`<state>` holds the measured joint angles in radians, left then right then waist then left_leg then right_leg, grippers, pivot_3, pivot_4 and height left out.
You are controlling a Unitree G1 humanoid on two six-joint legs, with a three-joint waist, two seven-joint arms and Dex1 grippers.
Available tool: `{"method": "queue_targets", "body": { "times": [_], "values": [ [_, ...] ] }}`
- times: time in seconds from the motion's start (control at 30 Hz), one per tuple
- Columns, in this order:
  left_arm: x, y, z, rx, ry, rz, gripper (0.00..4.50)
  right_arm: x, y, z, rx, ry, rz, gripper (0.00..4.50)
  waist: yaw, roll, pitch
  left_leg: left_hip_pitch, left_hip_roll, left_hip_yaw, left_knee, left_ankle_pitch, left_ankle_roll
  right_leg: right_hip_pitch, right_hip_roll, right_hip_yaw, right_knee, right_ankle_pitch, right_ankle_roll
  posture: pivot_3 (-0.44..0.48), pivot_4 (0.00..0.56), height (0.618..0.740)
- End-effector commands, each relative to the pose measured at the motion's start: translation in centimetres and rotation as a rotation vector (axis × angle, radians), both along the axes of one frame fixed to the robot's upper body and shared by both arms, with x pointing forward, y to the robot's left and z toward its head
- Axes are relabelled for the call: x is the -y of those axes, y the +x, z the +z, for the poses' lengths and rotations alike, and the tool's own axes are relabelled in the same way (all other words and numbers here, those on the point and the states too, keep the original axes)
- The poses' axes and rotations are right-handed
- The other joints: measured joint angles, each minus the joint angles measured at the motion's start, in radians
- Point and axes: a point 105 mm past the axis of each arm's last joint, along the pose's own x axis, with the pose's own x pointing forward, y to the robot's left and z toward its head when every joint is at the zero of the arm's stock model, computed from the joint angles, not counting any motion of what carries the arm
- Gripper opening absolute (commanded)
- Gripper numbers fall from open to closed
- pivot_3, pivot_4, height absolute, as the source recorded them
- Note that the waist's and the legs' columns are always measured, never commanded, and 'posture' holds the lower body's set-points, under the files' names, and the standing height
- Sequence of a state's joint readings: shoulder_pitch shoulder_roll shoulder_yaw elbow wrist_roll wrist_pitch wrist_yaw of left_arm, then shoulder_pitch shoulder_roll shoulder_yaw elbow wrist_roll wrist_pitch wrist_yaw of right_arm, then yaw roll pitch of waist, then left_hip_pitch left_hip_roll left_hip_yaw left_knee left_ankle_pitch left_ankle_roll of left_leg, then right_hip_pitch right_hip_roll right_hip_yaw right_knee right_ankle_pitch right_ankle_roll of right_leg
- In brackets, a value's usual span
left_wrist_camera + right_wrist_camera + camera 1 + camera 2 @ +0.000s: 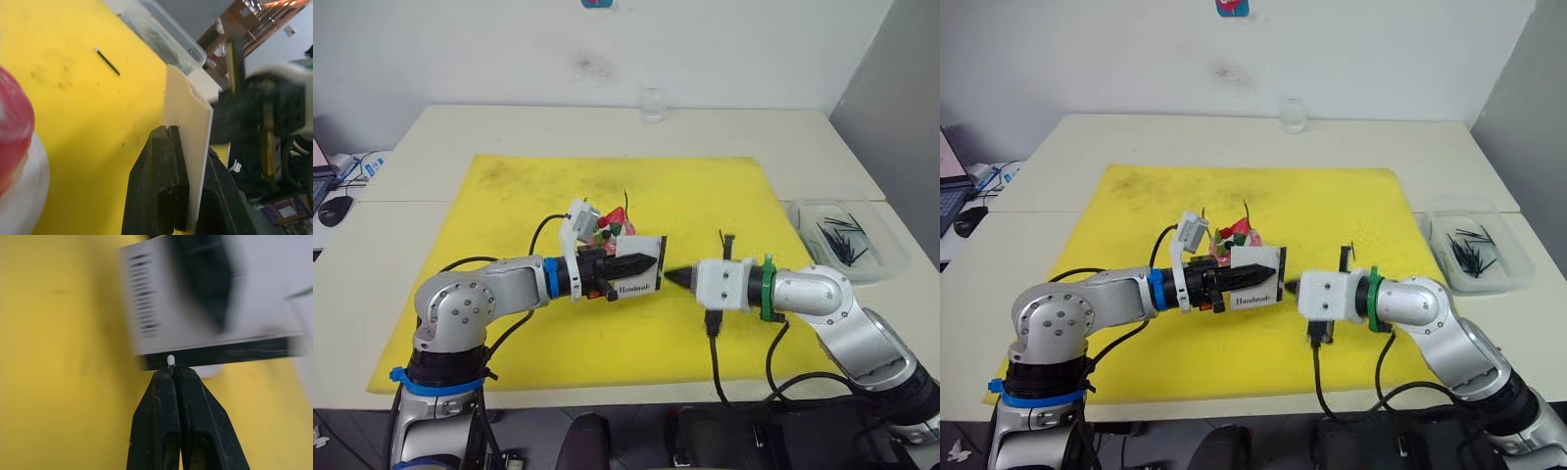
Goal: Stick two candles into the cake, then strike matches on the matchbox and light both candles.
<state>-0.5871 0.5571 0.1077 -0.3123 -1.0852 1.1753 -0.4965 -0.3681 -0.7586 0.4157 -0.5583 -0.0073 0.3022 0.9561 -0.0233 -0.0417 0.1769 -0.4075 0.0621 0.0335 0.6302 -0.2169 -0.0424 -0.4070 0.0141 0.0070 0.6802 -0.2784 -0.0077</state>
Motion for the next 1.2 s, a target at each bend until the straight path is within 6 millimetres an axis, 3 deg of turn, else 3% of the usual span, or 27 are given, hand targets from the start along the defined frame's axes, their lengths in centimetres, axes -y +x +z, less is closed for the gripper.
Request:
{"method": "queue_targets", "body": {
  "times": [0.03,0.2,0.43,0.57,0.7,0.9,1.07,1.2],
  "values": [
    [-1.9,0.7,5.2,0.218,-0.008,0.047,0.0,0.5,-1.5,1.3,0.017,-0.019,0.095,0.02,0.0,0.001,0.0,0.0,0.0,0.0,0.0,0.0,0.0,0.0,0.0,0.0,0.0,0.0,0.0,0.0,0.15,0.74],
    [-2.9,-0.1,5.3,0.225,0.036,0.039,0.0,0.8,-0.4,2.5,0.044,0.024,0.054,0.02,-0.008,0.001,0.0,0.005,0.0,0.003,0.0,0.0,0.0,0.003,-0.001,0.005,0.0,0.0,0.0,0.0,0.15,0.74],
    [-4.4,-2.3,1.5,0.098,0.097,0.031,0.0,0.9,0.9,4.1,0.065,0.099,-0.01,0.02,-0.005,0.001,0.0,0.005,0.001,0.003,-0.001,0.0,0.0,0.002,-0.001,0.004,0.001,0.0,0.0,0.0,0.15,0.74],
    [-5.8,-4.2,-1.6,-0.009,0.18,0.004,0.0,0.5,1.4,5.6,0.069,0.152,-0.028,0.02,-0.007,0.001,0.0,0.005,0.001,0.003,-0.001,0.0,0.0,0.002,-0.002,0.005,0.001,0.0,0.0,0.0,0.15,0.74],
    [-7.2,-5.5,-5.0,-0.109,0.232,0.03,0.0,-1.5,2.5,7.1,0.081,0.221,-0.048,0.02,-0.009,0.001,0.001,0.007,0.002,0.005,-0.001,0.0,0.0,0.002,-0.002,0.007,0.002,0.0,-0.001,0.0,0.15,0.74],
    [-8.8,-5.7,-7.9,-0.183,0.229,0.103,0.0,-5.3,4.4,9.1,0.14,0.313,-0.092,0.02,-0.004,0.001,0.001,0.006,0.003,0.003,-0.001,0.0,0.0,0.002,-0.002,0.004,0.003,0.0,-0.002,0.0,0.15,0.74],
    [-9.2,-5.7,-8.8,-0.197,0.217,0.111,0.0,-8.2,5.9,10.6,0.216,0.364,-0.124,0.02,-0.004,0.001,0.0,0.005,0.003,0.004,-0.001,0.0,0.0,0.001,-0.004,0.005,0.002,0.0,-0.003,0.0,0.15,0.74],
    [-9.2,-5.6,-9.0,-0.193,0.211,0.111,0.0,-9.0,6.6,11.0,0.251,0.375,-0.132,0.02,-0.003,0.001,0.0,0.005,0.003,0.005,-0.001,0.0,0.0,0.001,-0.006,0.005,0.001,0.0,-0.003,0.0,0.15,0.74]
  ]
}}
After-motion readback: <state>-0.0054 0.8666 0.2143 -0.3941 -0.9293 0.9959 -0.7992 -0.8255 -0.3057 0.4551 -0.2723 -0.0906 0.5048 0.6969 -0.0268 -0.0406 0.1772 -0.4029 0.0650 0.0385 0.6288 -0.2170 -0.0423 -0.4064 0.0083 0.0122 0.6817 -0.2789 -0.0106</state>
